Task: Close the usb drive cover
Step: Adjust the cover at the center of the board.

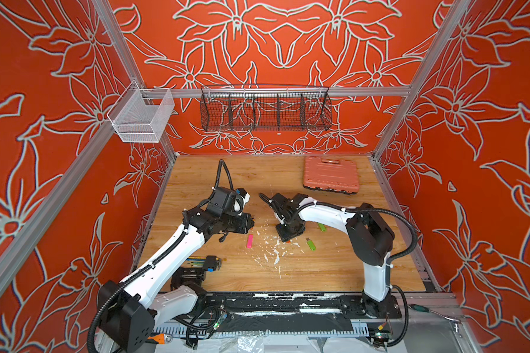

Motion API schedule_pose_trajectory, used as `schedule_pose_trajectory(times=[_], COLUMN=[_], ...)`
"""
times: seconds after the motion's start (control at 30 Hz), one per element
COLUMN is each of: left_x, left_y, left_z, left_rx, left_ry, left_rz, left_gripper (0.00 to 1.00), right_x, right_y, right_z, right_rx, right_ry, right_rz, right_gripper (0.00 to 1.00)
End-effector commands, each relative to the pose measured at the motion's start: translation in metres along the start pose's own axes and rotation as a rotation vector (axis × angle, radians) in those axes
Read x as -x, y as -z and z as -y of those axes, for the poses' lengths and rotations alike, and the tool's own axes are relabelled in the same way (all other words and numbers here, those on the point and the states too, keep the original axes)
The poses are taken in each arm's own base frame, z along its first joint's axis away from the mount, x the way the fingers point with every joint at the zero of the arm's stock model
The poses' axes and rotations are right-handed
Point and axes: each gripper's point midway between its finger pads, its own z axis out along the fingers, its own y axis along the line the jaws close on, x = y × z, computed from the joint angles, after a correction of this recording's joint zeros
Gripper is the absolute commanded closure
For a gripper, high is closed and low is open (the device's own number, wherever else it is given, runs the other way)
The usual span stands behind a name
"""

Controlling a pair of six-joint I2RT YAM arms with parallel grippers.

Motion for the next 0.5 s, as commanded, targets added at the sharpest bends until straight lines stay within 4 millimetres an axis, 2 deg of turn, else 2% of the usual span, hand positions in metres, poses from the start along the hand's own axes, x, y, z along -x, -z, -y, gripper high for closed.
schedule_pose_trajectory(times=[0.0, 0.23, 0.4, 0.47], left_x=[0.004, 0.003, 0.002, 0.002], left_y=[0.005, -0.002, -0.005, -0.005], left_z=[0.008, 0.006, 0.005, 0.005], left_rx=[-0.024, -0.024, -0.02, -0.02], left_ry=[-0.028, -0.025, -0.022, -0.024], left_rz=[0.015, -0.004, -0.012, -0.009], left_gripper=[0.96, 0.96, 0.96, 0.96], right_x=[-0.009, -0.011, -0.004, -0.003], right_y=[-0.006, -0.012, -0.014, -0.015], right_z=[-0.007, -0.018, -0.037, -0.039], right_rx=[0.03, 0.081, 0.147, 0.156], right_ry=[-0.079, -0.092, -0.042, -0.038], right_rz=[-0.05, -0.052, -0.029, -0.027], right_gripper=[0.53, 0.53, 0.55, 0.55])
